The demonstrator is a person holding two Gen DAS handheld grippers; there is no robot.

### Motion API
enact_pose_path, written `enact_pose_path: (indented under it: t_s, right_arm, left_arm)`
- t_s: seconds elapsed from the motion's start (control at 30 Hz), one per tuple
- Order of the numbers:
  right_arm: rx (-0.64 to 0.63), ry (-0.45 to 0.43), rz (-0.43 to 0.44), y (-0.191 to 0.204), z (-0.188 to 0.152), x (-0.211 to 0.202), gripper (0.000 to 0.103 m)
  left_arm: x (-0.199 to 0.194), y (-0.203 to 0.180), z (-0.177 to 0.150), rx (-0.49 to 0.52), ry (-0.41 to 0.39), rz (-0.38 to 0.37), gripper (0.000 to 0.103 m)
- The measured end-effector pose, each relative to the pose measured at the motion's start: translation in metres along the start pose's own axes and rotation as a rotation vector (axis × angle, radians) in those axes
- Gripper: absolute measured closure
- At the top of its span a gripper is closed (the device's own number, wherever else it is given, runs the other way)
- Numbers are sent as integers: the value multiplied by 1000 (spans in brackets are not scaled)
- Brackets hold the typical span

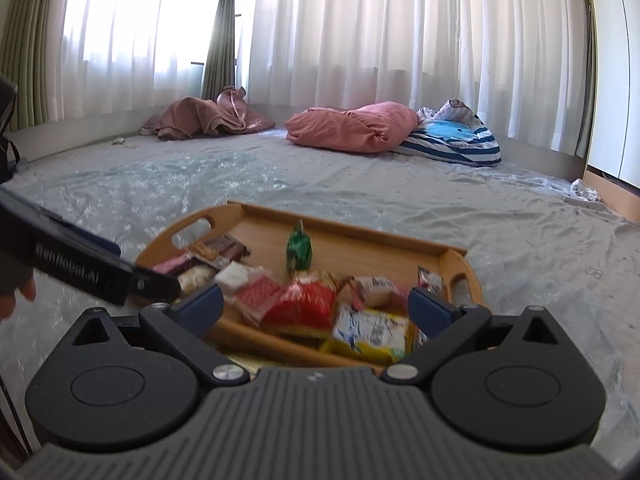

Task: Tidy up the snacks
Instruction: 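Move the left tool back to the gold foil pack beside the tray, then grasp the gold foil pack with the left tool and lift it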

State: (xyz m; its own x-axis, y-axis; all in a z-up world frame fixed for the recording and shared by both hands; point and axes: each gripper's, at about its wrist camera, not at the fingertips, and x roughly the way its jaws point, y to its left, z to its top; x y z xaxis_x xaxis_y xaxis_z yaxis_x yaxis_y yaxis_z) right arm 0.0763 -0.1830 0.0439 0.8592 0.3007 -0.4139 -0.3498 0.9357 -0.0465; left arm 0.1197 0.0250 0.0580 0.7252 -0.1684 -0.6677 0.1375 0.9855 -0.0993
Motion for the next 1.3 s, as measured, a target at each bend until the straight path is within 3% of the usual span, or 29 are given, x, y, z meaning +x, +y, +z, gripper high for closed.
enact_pose_path:
  t_s: [0.27, 0.7, 0.97, 1.07, 1.23, 1.3]
  right_arm:
    - [27, 48, -25, -3, -32, -4, 0]
    - [-22, 83, 32, 15, -67, 0, 0]
    - [61, 121, 82, 5, -75, 9, 0]
    - [99, 123, 100, 0, -75, 9, 0]
    - [54, 94, 73, 8, -80, 6, 0]
    - [49, 89, 69, 10, -81, 5, 0]
  left_arm:
    - [6, -21, -5, 29, 25, -28, 8]
    - [30, -53, -7, -7, 115, -114, 8]
    - [61, -66, -8, -125, 214, -152, 8]
    - [66, -70, -10, -139, 200, -132, 15]
    - [67, -70, -11, -156, 189, -90, 43]
    - [66, -68, -10, -163, 186, -87, 47]
